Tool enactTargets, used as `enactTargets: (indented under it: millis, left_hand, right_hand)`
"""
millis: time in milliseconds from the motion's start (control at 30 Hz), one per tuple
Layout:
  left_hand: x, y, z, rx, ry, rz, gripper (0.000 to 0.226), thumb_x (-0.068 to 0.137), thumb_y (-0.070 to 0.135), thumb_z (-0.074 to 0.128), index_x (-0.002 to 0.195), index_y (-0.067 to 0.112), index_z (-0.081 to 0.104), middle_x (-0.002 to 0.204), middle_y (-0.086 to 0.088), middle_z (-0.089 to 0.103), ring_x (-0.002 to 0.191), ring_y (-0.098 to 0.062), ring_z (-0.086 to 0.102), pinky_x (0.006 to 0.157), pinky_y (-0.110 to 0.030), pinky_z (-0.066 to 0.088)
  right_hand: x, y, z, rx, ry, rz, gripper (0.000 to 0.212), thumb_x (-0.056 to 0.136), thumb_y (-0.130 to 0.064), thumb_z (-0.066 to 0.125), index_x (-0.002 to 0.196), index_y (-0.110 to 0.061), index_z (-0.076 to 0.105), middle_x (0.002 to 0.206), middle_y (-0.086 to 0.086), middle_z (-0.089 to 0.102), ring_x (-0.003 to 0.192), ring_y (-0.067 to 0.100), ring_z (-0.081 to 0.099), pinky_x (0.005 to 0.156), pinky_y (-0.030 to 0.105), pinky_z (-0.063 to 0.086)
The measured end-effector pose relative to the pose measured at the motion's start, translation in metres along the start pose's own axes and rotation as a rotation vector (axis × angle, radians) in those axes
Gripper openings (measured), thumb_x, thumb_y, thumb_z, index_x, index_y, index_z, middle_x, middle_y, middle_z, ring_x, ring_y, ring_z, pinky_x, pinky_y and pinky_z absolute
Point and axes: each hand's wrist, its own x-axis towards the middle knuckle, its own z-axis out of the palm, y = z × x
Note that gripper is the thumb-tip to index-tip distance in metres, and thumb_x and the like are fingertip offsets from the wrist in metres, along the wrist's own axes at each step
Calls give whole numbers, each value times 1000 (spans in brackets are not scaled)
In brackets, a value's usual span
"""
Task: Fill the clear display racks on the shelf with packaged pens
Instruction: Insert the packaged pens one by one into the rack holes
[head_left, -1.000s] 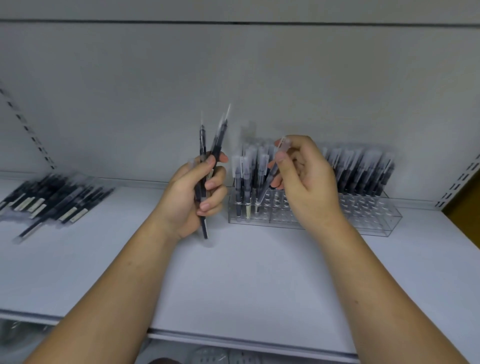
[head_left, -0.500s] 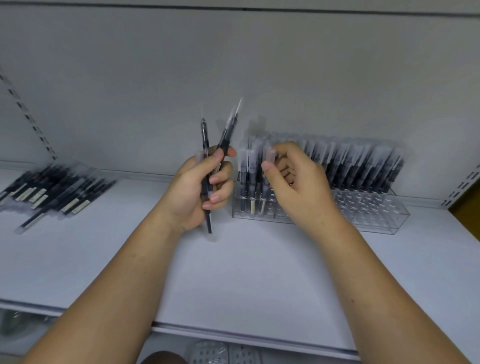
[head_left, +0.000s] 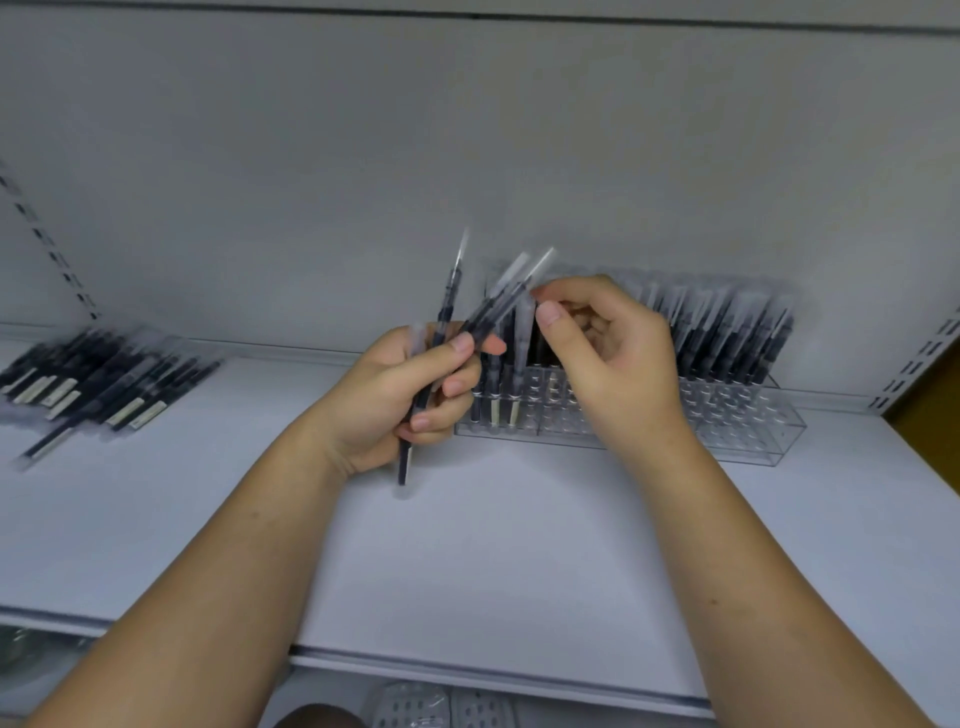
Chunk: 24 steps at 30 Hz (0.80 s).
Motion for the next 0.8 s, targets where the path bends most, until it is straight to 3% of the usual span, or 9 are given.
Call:
enactTargets:
  millis: [133, 367, 500, 600, 700, 800]
  left_hand:
    - [0, -2, 1, 12, -34, -21, 26, 103, 25, 48, 110, 15, 71, 73, 2, 43, 42, -5, 28, 41, -16, 15]
    - [1, -4, 3, 101, -45, -18, 24, 102, 26, 52, 108, 20, 74, 73, 3, 44, 42, -5, 26, 42, -18, 14]
    - [1, -5, 3, 99, -42, -30, 25, 100, 27, 53, 110, 21, 75, 74, 2, 45, 43, -6, 25, 42, -18, 14]
    - [2, -5, 2, 62, -29, -48, 28, 101, 27, 51, 113, 17, 75, 73, 1, 45, 42, -6, 26, 43, -21, 11]
    - [2, -5, 1, 61, -9, -59, 29, 101, 29, 51, 112, 14, 73, 69, 0, 42, 42, -7, 26, 44, -22, 9]
    - [3, -4, 0, 27, -10, -70, 29, 101, 31, 51, 109, 12, 71, 65, 2, 34, 42, -8, 25, 44, -22, 9]
  right_hand:
    - [0, -5, 1, 67, -22, 5, 14, 94, -19, 71, 98, -32, 72, 96, 10, 70, 88, 28, 67, 79, 48, 54]
    - [0, -6, 4, 108, -6, 127, 5, 91, -13, 78, 88, -17, 76, 84, 8, 75, 78, 32, 67, 72, 44, 54]
    - [1, -6, 3, 131, -4, 137, 7, 94, -10, 74, 88, -14, 75, 77, -2, 72, 75, 12, 64, 69, 33, 52]
    - [4, -5, 1, 215, 89, 147, 9, 99, -7, 64, 92, -10, 68, 76, -3, 70, 70, 8, 66, 63, 18, 47]
    - [9, -4, -4, 323, 233, 133, 9, 102, -13, 54, 94, -12, 58, 81, 10, 74, 71, 27, 72, 54, 27, 44]
    - [12, -2, -11, 378, 357, 111, 10, 103, -14, 46, 97, -14, 53, 79, 13, 70, 63, 29, 69, 53, 29, 44]
